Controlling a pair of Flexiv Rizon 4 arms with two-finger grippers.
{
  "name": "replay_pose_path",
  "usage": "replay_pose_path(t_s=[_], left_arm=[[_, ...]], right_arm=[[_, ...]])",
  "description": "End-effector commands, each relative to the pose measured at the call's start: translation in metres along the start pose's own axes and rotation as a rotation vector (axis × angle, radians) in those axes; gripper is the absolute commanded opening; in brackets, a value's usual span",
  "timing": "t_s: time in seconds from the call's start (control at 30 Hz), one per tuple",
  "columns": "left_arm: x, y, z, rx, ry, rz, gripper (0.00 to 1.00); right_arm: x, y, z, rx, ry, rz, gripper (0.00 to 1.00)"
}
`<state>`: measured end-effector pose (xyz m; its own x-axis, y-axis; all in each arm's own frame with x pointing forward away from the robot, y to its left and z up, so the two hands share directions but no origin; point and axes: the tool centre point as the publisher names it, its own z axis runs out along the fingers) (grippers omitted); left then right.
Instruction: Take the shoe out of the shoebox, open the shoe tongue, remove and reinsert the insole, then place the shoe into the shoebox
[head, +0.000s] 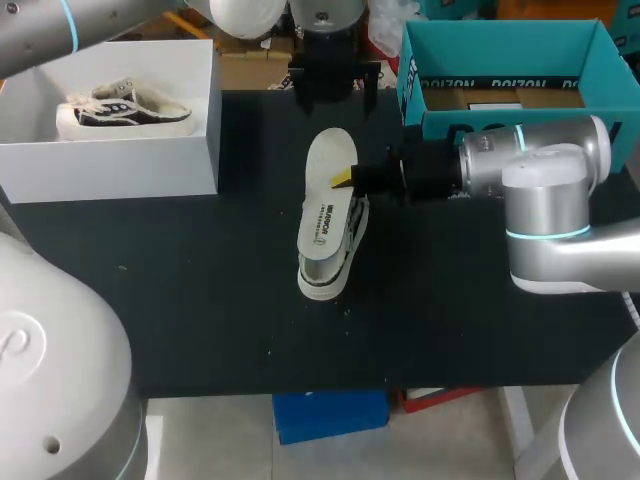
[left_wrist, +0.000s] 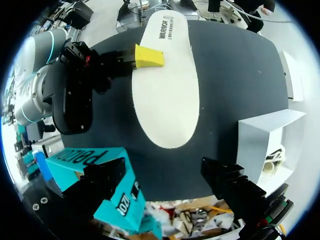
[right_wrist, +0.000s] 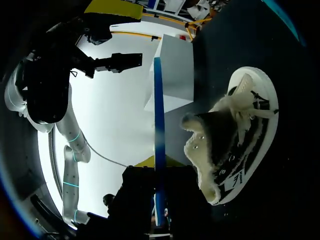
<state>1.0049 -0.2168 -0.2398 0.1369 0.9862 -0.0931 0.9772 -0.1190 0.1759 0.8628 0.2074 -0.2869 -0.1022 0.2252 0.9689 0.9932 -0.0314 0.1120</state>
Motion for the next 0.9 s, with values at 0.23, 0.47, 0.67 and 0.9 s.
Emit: replay_pose_path(t_s=[0.23,0.47,0.67,0.9], left_arm=[[0.0,-0.018,-0.01,-0.004,0.004,-0.002,1.0],[0.004,-0.054,-0.011,0.014,0.023,0.004,1.0],[0.007,-0.087,-0.009,0.037,0.027,0.005,1.0],[0.007,-0.126,-0.015,0.048,0.019,0.015,1.0]], right_arm=[[0.0,0.0,0.0,0.001,-0.002,0.001,0.0],[0.0,0.0,0.0,0.001,-0.002,0.001,0.0],[0.0,0.0,0.0,0.001,-0.002,0.001,0.0],[0.0,0.0,0.0,0.001,-0.002,0.001,0.0]])
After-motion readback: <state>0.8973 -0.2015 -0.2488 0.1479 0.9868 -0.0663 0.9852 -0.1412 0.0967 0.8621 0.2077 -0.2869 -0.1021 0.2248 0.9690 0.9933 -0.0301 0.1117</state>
